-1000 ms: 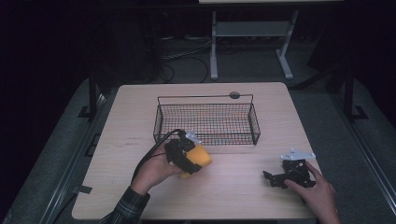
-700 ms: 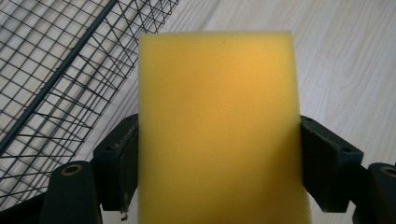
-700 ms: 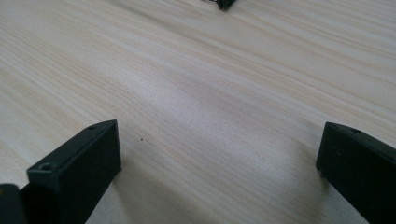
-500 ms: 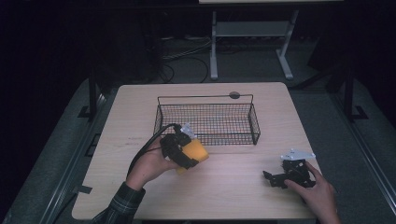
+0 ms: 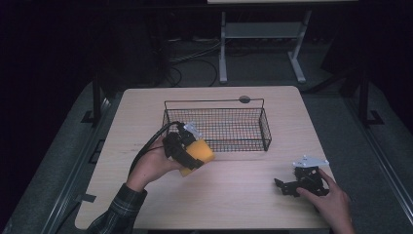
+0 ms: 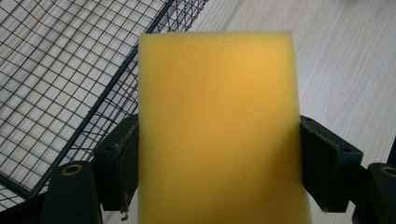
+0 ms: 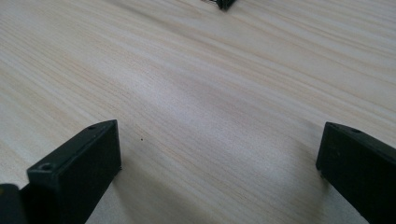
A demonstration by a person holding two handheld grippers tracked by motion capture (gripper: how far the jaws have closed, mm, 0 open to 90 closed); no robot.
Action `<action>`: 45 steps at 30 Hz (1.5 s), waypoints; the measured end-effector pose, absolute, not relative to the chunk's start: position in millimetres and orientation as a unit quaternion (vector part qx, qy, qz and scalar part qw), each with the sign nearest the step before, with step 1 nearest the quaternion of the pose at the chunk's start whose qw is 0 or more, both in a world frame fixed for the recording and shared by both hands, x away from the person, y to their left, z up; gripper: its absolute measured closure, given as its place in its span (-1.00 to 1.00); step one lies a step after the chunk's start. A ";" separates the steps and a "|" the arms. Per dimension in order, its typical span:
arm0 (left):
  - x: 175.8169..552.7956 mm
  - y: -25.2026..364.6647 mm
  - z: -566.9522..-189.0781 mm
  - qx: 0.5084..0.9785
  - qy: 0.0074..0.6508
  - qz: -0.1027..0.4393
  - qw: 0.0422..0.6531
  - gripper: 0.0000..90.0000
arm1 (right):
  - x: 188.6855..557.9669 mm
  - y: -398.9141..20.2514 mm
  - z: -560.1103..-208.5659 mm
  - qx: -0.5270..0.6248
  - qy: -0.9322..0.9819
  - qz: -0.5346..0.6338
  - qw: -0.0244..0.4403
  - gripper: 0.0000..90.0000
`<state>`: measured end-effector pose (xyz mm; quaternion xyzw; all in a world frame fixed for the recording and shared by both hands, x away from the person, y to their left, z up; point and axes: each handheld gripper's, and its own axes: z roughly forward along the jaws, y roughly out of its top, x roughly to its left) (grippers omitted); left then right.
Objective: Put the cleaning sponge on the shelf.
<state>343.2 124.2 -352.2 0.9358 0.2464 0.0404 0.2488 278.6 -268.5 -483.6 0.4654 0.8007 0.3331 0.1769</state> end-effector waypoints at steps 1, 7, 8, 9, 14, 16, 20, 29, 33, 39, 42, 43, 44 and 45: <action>344.4 124.9 -351.0 0.936 0.246 0.040 0.248 -0.47 | 278.6 -268.5 -483.5 0.466 0.801 0.333 0.177 -1.00; 351.4 128.0 -343.4 0.936 0.248 0.044 0.244 -0.47 | 278.6 -268.5 -483.6 0.465 0.801 0.333 0.176 -1.00; 352.7 128.4 -342.3 0.936 0.249 0.045 0.243 -0.47 | 278.6 -268.5 -483.6 0.465 0.801 0.333 0.176 -1.00; 354.3 129.1 -340.9 0.937 0.248 0.047 0.243 -0.47 | 278.6 -268.5 -483.6 0.465 0.801 0.333 0.176 -1.00; 361.3 132.5 -335.3 0.935 0.251 0.051 0.243 -0.47 | 278.6 -268.5 -483.5 0.465 0.801 0.333 0.176 -1.00; 364.1 133.5 -333.5 0.934 0.255 0.055 0.245 -0.47 | 278.6 -268.5 -483.5 0.465 0.801 0.333 0.176 -1.00; 368.8 135.4 -331.1 0.933 0.257 0.058 0.244 -0.46 | 278.6 -268.5 -483.5 0.465 0.801 0.333 0.176 -1.00; 379.5 139.9 -331.0 0.932 0.264 0.065 0.239 -0.46 | 278.6 -268.6 -483.6 0.465 0.801 0.333 0.176 -1.00; 385.0 143.0 -329.5 0.931 0.267 0.066 0.241 -0.46 | 278.6 -268.5 -483.5 0.466 0.801 0.333 0.176 -1.00; 392.4 146.1 -327.0 0.928 0.273 0.071 0.243 -0.46 | 278.7 -268.5 -483.6 0.465 0.801 0.333 0.177 -1.00; 396.6 147.9 -326.4 0.929 0.273 0.074 0.238 -0.46 | 278.4 -268.4 -483.6 0.467 0.801 0.332 0.175 -1.00; 397.8 148.4 -326.4 0.928 0.275 0.074 0.239 -0.46 | 278.5 -268.4 -483.6 0.466 0.801 0.333 0.175 -1.00; 399.2 148.9 -326.3 0.928 0.275 0.076 0.239 -0.46 | 278.6 -268.5 -483.6 0.466 0.801 0.333 0.175 -1.00; 400.5 149.6 -326.1 0.928 0.277 0.077 0.238 -0.46 | 278.6 -268.5 -483.6 0.466 0.801 0.332 0.176 -1.00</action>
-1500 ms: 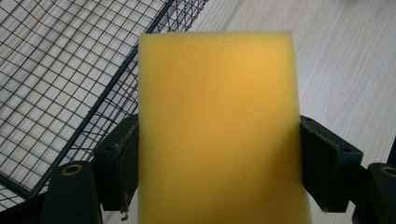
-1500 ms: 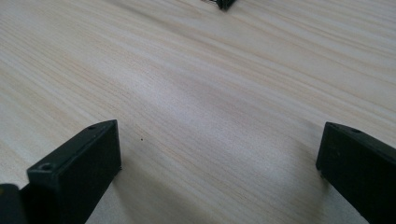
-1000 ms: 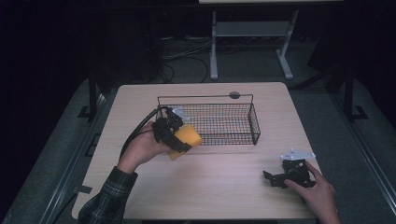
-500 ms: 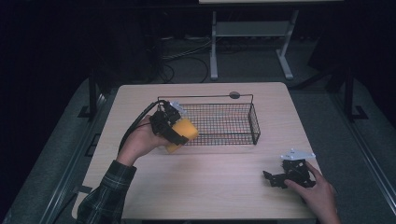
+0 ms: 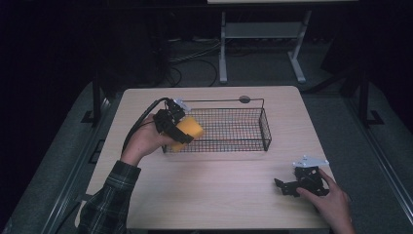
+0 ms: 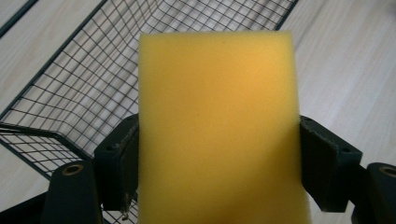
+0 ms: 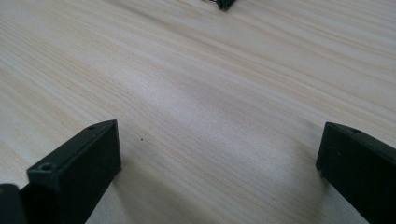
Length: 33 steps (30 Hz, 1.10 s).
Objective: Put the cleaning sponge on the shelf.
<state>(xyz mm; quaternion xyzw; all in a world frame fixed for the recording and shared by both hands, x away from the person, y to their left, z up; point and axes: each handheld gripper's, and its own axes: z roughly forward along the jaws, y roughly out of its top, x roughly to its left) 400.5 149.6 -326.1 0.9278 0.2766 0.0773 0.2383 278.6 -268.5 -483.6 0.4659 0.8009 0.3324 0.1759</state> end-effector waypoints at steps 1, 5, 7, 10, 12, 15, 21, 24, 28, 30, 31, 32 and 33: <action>401.8 150.0 -326.0 0.927 0.279 0.077 0.238 -0.46 | 278.6 -268.5 -483.6 0.466 0.801 0.333 0.176 -1.00; 407.7 151.1 -324.8 0.927 0.280 0.082 0.235 -0.46 | 278.6 -268.5 -483.6 0.466 0.801 0.332 0.176 -1.00; 410.3 151.8 -324.5 0.926 0.281 0.084 0.238 -0.46 | 278.6 -268.5 -483.6 0.466 0.801 0.333 0.176 -1.00; 415.1 152.5 -325.6 0.926 0.283 0.088 0.233 -0.46 | 278.7 -268.5 -483.6 0.466 0.801 0.333 0.176 -1.00; 418.6 152.9 -326.1 0.925 0.284 0.089 0.234 -0.46 | 278.7 -268.5 -483.6 0.466 0.801 0.333 0.176 -1.00; 423.6 152.9 -327.1 0.925 0.285 0.091 0.234 -0.46 | 278.7 -268.5 -483.6 0.466 0.801 0.333 0.176 -1.00; 432.8 152.7 -328.7 0.925 0.285 0.095 0.233 -0.46 | 278.7 -268.5 -483.6 0.466 0.801 0.333 0.176 -1.00; 437.0 153.0 -329.6 0.924 0.286 0.098 0.234 -0.46 | 278.7 -268.5 -483.7 0.466 0.801 0.333 0.176 -1.00; 442.1 154.1 -333.3 0.922 0.289 0.098 0.237 -0.46 | 278.7 -268.5 -483.7 0.466 0.801 0.333 0.176 -1.00; 444.9 154.7 -335.9 0.922 0.291 0.100 0.235 -0.46 | 278.7 -268.5 -483.7 0.466 0.801 0.333 0.176 -1.00; 446.4 155.0 -337.2 0.922 0.292 0.101 0.234 -0.46 | 278.7 -268.5 -483.6 0.466 0.801 0.333 0.176 -1.00; 447.9 155.3 -338.5 0.921 0.293 0.102 0.234 -0.46 | 278.7 -268.5 -483.7 0.466 0.801 0.333 0.176 -1.00; 449.4 155.6 -340.0 0.921 0.294 0.105 0.234 -0.46 | 278.7 -268.5 -483.7 0.466 0.801 0.333 0.176 -1.00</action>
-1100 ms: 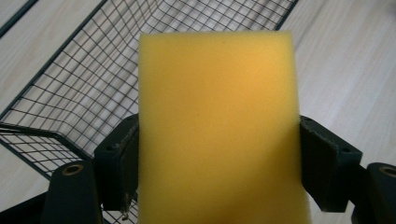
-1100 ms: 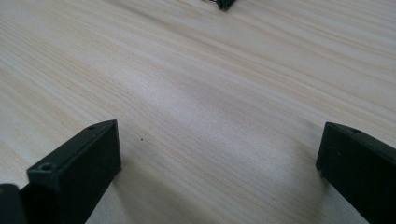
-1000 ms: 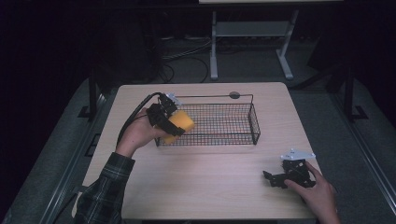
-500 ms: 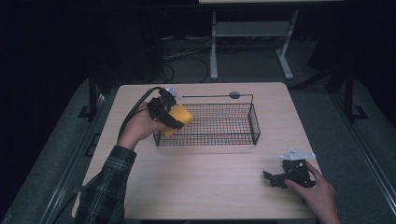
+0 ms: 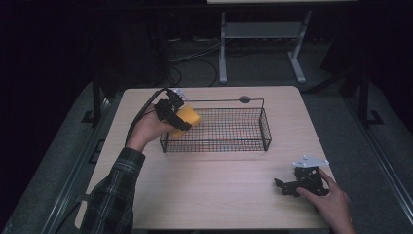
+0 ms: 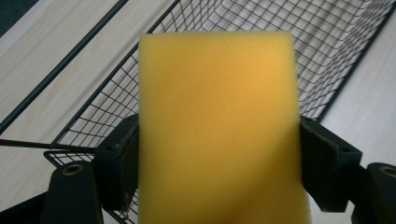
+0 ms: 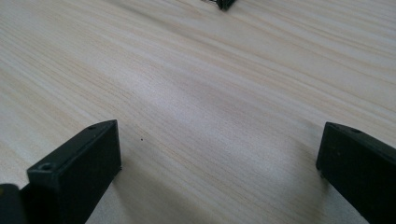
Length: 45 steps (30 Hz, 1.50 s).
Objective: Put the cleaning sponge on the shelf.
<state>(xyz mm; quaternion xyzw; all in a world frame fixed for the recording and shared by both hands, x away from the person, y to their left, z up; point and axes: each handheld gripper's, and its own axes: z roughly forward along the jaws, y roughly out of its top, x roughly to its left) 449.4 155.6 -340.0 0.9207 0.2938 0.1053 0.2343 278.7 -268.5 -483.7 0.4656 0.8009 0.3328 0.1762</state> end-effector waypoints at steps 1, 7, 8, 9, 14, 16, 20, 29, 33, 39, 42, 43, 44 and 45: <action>451.1 155.9 -341.6 0.920 0.297 0.106 0.233 -0.46 | 278.7 -268.5 -483.7 0.466 0.801 0.333 0.176 -1.00; 458.4 157.6 -347.3 0.918 0.300 0.111 0.234 -0.46 | 278.7 -268.5 -483.6 0.466 0.801 0.333 0.176 -1.00; 459.3 157.7 -348.1 0.918 0.301 0.111 0.234 -0.46 | 278.7 -268.5 -483.7 0.466 0.801 0.333 0.176 -1.00; 460.1 157.8 -348.8 0.918 0.301 0.112 0.234 -0.46 | 278.7 -268.5 -483.7 0.466 0.801 0.333 0.176 -1.00; 463.8 157.4 -353.0 0.917 0.303 0.113 0.235 -0.46 | 278.7 -268.5 -483.7 0.466 0.801 0.333 0.176 -1.00; 465.3 157.0 -355.3 0.917 0.305 0.114 0.232 -0.46 | 278.7 -268.5 -483.7 0.466 0.801 0.333 0.176 -1.00; 468.1 156.8 -359.4 0.917 0.307 0.114 0.229 -0.46 | 278.7 -268.5 -483.7 0.466 0.801 0.333 0.176 -1.00; 471.8 155.3 -366.2 0.919 0.306 0.111 0.224 -0.46 | 278.7 -268.5 -483.7 0.466 0.801 0.333 0.176 -1.00; 473.2 154.7 -370.0 0.919 0.309 0.107 0.222 -0.46 | 278.7 -268.5 -483.7 0.466 0.801 0.333 0.176 -1.00; 475.5 155.2 -374.5 0.918 0.313 0.103 0.221 -0.46 | 278.7 -268.5 -483.7 0.466 0.801 0.333 0.176 -1.00; 475.8 155.3 -376.9 0.918 0.312 0.104 0.223 -0.46 | 278.7 -268.5 -483.7 0.466 0.801 0.333 0.176 -1.00; 475.4 155.9 -378.0 0.916 0.314 0.105 0.228 -0.46 | 278.7 -268.5 -483.7 0.466 0.801 0.333 0.176 -1.00; 475.6 156.9 -379.5 0.914 0.317 0.103 0.232 -0.46 | 278.7 -268.5 -483.7 0.466 0.801 0.333 0.176 -1.00; 475.9 158.0 -381.3 0.914 0.317 0.103 0.230 -0.46 | 278.7 -268.5 -483.7 0.466 0.801 0.333 0.176 -1.00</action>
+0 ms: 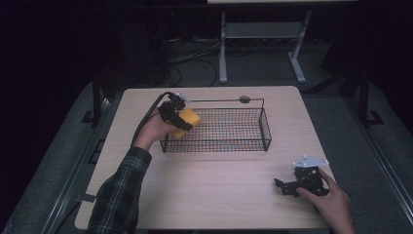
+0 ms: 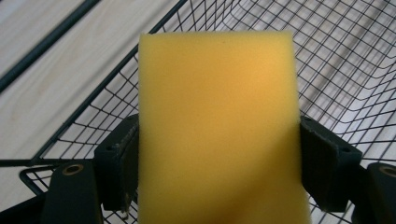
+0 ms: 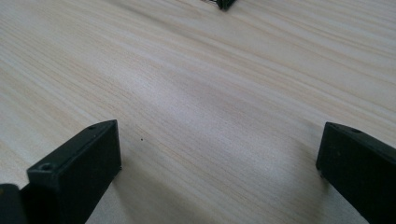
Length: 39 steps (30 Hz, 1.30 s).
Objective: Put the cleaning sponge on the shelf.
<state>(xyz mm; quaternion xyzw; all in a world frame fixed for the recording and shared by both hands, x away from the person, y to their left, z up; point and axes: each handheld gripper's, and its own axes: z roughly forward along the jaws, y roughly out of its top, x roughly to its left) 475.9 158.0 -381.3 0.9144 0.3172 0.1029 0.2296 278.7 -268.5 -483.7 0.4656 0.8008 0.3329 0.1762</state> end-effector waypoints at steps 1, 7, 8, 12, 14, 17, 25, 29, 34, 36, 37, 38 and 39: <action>476.0 158.8 -383.5 0.915 0.317 0.103 0.227 -0.46 | 278.7 -268.5 -483.7 0.466 0.801 0.333 0.176 -1.00; 478.2 163.6 -392.0 0.914 0.323 0.095 0.226 -0.46 | 278.7 -268.5 -483.7 0.466 0.801 0.333 0.176 -1.00; 478.5 164.1 -393.2 0.914 0.323 0.094 0.226 -0.46 | 278.7 -268.5 -483.7 0.466 0.801 0.333 0.176 -1.00; 479.1 165.3 -397.1 0.915 0.323 0.091 0.224 -0.46 | 278.7 -268.5 -483.7 0.466 0.801 0.333 0.176 -1.00; 479.3 164.9 -398.5 0.914 0.322 0.092 0.227 -0.46 | 278.7 -268.5 -483.7 0.466 0.801 0.333 0.176 -1.00; 479.1 163.2 -400.5 0.916 0.322 0.090 0.223 -0.46 | 278.7 -268.5 -483.7 0.466 0.801 0.333 0.176 -1.00; 479.2 161.2 -407.9 0.918 0.321 0.084 0.216 -0.46 | 278.7 -268.5 -483.7 0.466 0.801 0.333 0.176 -1.00; 479.0 159.6 -409.9 0.918 0.321 0.084 0.215 -0.46 | 278.7 -268.5 -483.6 0.466 0.801 0.333 0.176 -1.00; 479.1 158.0 -412.0 0.921 0.319 0.081 0.210 -0.47 | 278.7 -268.5 -483.7 0.466 0.801 0.333 0.176 -1.00; 479.1 157.1 -413.5 0.921 0.319 0.080 0.207 -0.47 | 278.7 -268.5 -483.7 0.466 0.801 0.333 0.176 -1.00; 479.1 156.7 -414.2 0.922 0.318 0.081 0.207 -0.47 | 278.7 -268.5 -483.7 0.466 0.801 0.333 0.176 -1.00; 479.2 156.4 -414.4 0.922 0.318 0.079 0.204 -0.47 | 278.7 -268.5 -483.7 0.466 0.801 0.333 0.176 -1.00; 478.9 155.8 -415.1 0.922 0.319 0.081 0.203 -0.47 | 278.7 -268.5 -483.7 0.466 0.801 0.333 0.176 -1.00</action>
